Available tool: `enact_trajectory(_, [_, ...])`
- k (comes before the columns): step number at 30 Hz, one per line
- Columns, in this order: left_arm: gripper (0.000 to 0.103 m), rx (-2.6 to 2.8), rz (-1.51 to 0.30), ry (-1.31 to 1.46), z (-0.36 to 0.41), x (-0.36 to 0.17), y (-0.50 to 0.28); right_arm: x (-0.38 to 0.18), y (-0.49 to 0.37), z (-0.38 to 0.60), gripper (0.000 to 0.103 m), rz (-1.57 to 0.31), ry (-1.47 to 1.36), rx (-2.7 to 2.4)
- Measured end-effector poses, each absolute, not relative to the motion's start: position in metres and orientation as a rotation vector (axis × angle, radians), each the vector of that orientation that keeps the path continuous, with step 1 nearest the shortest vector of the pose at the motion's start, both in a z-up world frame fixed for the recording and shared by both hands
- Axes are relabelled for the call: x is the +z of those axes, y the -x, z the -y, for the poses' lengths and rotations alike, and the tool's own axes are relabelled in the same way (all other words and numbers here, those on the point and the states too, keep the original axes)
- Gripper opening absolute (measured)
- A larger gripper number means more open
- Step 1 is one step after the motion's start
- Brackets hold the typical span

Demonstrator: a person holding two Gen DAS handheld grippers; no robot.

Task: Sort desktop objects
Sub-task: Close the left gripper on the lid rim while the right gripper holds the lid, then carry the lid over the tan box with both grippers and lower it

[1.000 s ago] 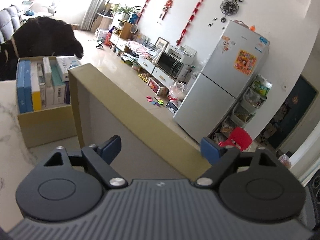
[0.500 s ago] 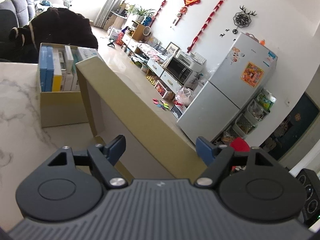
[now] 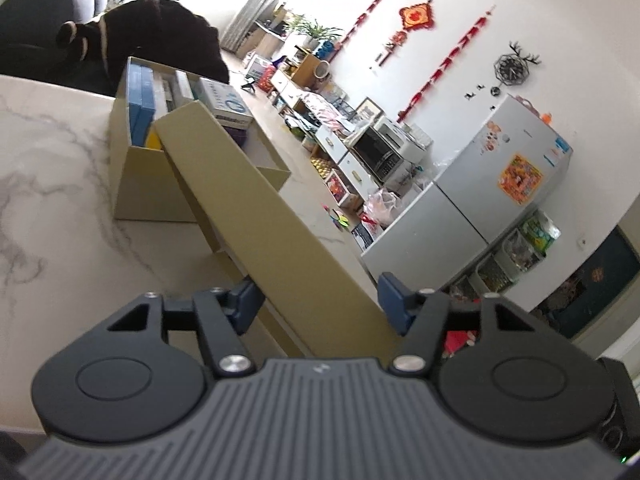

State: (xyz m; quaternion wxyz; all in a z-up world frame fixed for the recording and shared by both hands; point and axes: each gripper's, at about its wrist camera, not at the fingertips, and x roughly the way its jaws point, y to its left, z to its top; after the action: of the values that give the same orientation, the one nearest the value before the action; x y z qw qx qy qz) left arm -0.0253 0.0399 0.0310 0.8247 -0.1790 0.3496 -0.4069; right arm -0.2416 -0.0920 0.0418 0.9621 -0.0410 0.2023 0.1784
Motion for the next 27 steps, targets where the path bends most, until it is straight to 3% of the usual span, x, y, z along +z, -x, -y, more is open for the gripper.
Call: enact_trajectory(27, [0.054,-0.874,-0.743,0.445,-0.077,0.019,0.026,0.042,0.243,0.061,0.084,-0.428,0.2,0.353])
